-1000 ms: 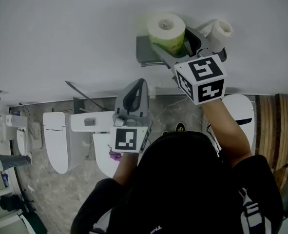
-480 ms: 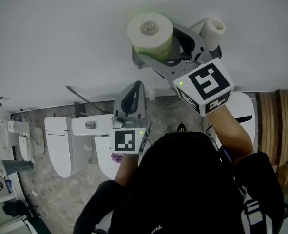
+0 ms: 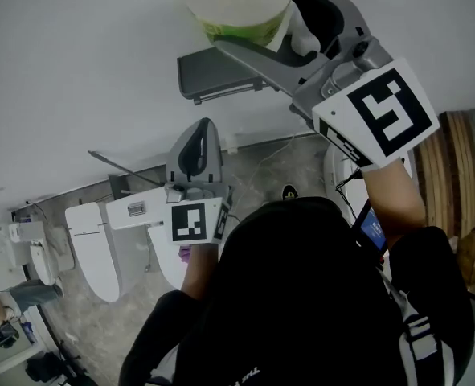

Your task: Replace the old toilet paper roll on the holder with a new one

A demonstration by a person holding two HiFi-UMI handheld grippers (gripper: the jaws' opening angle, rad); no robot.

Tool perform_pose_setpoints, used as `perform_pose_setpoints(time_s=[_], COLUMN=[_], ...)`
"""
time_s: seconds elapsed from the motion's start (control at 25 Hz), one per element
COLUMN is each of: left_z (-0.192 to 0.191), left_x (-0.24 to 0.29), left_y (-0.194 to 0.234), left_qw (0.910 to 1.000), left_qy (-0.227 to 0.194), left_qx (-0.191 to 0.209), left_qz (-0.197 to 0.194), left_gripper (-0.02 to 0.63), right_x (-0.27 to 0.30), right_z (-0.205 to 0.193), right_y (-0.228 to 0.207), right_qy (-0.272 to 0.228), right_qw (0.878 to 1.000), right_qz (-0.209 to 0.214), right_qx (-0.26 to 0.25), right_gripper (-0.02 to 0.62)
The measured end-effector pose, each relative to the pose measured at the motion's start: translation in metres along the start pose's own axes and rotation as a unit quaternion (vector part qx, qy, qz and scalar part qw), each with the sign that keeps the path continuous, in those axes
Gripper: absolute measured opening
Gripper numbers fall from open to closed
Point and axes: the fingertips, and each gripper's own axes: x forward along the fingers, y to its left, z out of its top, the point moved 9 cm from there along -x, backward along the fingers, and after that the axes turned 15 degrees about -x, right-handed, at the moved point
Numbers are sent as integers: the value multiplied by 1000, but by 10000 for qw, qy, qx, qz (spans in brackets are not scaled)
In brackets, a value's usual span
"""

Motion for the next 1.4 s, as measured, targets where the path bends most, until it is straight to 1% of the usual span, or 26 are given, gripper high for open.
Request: perform_pose_setpoints(time_s=[0.2, 0.36, 0.56, 0.64, 0.76, 0.84, 0.88, 0.96, 1.04, 1.12, 1.2, 1.4], left_z=[-3, -6, -9, -9, -11, -12, -12, -13, -14, -13, -13, -11], left_x=[12, 22, 32, 33, 35, 36, 37, 37, 36, 33, 30, 25], left_y=[-8, -16, -25, -28, -32, -33, -33, -33, -32, -31, -30, -31], left_qw=[9998, 9990, 9978, 9974, 9968, 9965, 9965, 9965, 9965, 9968, 9971, 9976], left_qy=[62, 117, 175, 196, 237, 268, 278, 289, 307, 328, 341, 383], left_qx=[11, 19, 30, 33, 33, 35, 36, 41, 53, 64, 81, 120], left_qz=[-208, -429, -641, -697, -766, -785, -788, -788, -770, -723, -672, -561], left_gripper=[21, 21, 21, 21, 21, 21, 21, 21, 21, 21, 21, 21], right_x=[-34, -63, -94, -107, -130, -143, -150, -161, -172, -179, -182, -175], right_z=[8, 3, -14, -24, -46, -66, -77, -103, -129, -151, -171, -207], right_y=[-39, -60, -71, -70, -70, -70, -69, -64, -56, -46, -35, -7], right_qy=[141, 474, 969, 1207, 1717, 2134, 2383, 2920, 3346, 3634, 3857, 4225], right_qw=[9951, 9862, 9683, 9599, 9464, 9344, 9255, 9030, 8844, 8708, 8558, 8187], right_qz=[-761, -1243, -1685, -1796, -1879, -1857, -1818, -1733, -1668, -1541, -1300, -687], right_qx=[-611, -987, -1569, -1782, -1991, -2163, -2316, -2631, -2792, -2931, -3193, -3828], right_gripper=[376, 376, 376, 376, 376, 376, 376, 376, 376, 376, 376, 376])
